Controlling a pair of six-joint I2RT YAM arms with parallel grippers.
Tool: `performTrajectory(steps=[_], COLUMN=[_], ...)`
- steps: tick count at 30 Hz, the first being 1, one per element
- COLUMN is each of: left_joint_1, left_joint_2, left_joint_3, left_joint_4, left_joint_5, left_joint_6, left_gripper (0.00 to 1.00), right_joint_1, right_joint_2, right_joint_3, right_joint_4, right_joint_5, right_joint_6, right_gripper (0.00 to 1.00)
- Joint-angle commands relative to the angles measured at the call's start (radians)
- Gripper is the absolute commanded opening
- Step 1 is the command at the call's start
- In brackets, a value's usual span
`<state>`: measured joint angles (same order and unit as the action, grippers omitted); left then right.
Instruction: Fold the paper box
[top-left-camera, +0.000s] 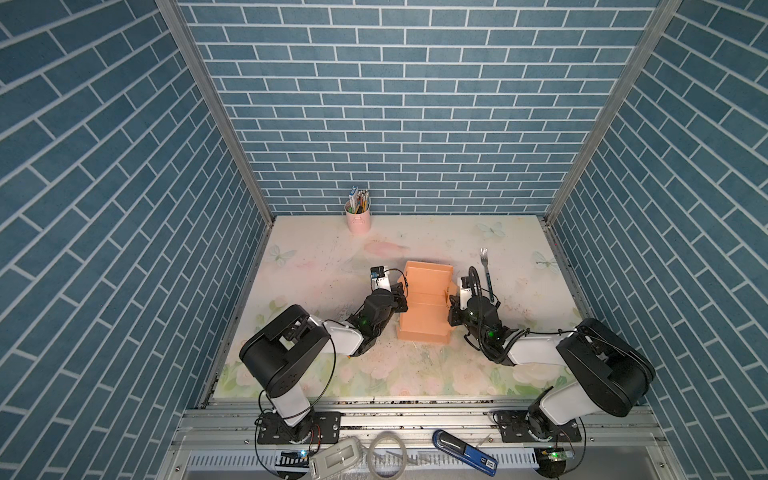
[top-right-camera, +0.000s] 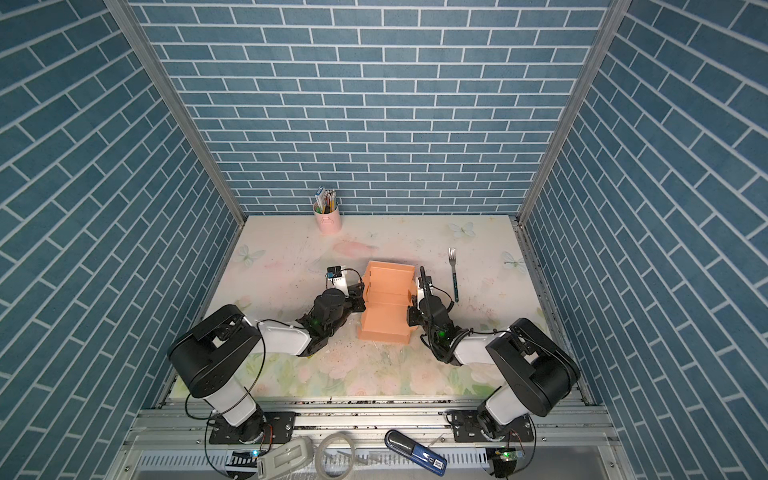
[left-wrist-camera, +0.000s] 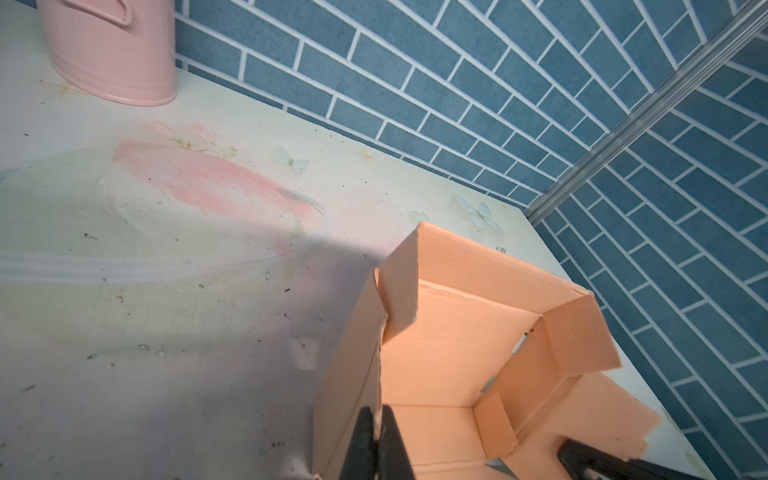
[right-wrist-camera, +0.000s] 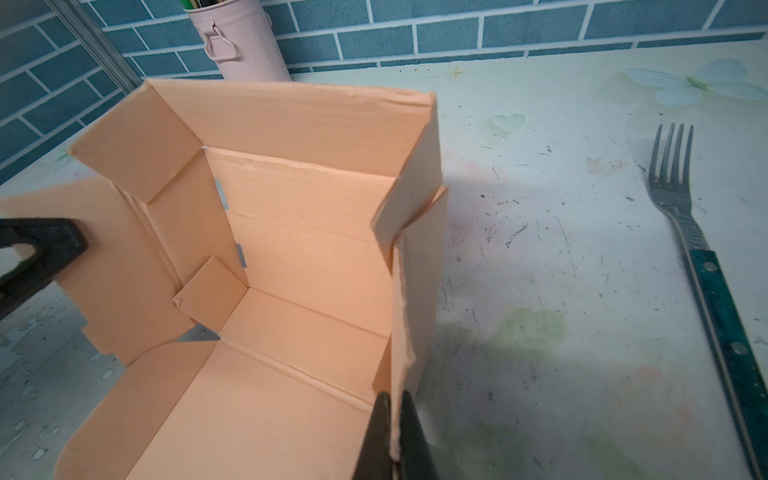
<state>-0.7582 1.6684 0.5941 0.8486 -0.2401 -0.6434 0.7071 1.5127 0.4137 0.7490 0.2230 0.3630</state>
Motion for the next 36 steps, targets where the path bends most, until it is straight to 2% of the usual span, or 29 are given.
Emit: performTrajectory(steps=[1, 11, 20, 36], left_joint_1=[-0.032, -0.072, -0.078, -0.081], left_joint_2=[-0.059, -0.061, 0.013, -0.068], left_joint_3=[0.001, 0.022, 0.053, 0.187], left_joint_4=[-0.049, -0.1, -0.075, -0.387], left_joint_5=[-0.046, -0.149, -0.162, -0.176], left_joint_6=[0.003, 0.017, -0.026, -0.103], left_gripper=[0.0, 0.0, 0.0, 0.0], right_joint_1=[0.011, 0.02, 0.056, 0.12], right_joint_2=[-0.023, -0.017, -0.007, 0.006], right_joint_3=[-0.016, 0.003, 0.014, 0.059], right_joint_4=[-0.008, -0.044, -0.057, -0.117], right_joint_5=[-0.032, -0.011, 0.034, 0.123], right_joint_6=[0.031, 0.099, 0.114, 0.114], right_gripper=[0.03, 0.02, 0.02, 0.02])
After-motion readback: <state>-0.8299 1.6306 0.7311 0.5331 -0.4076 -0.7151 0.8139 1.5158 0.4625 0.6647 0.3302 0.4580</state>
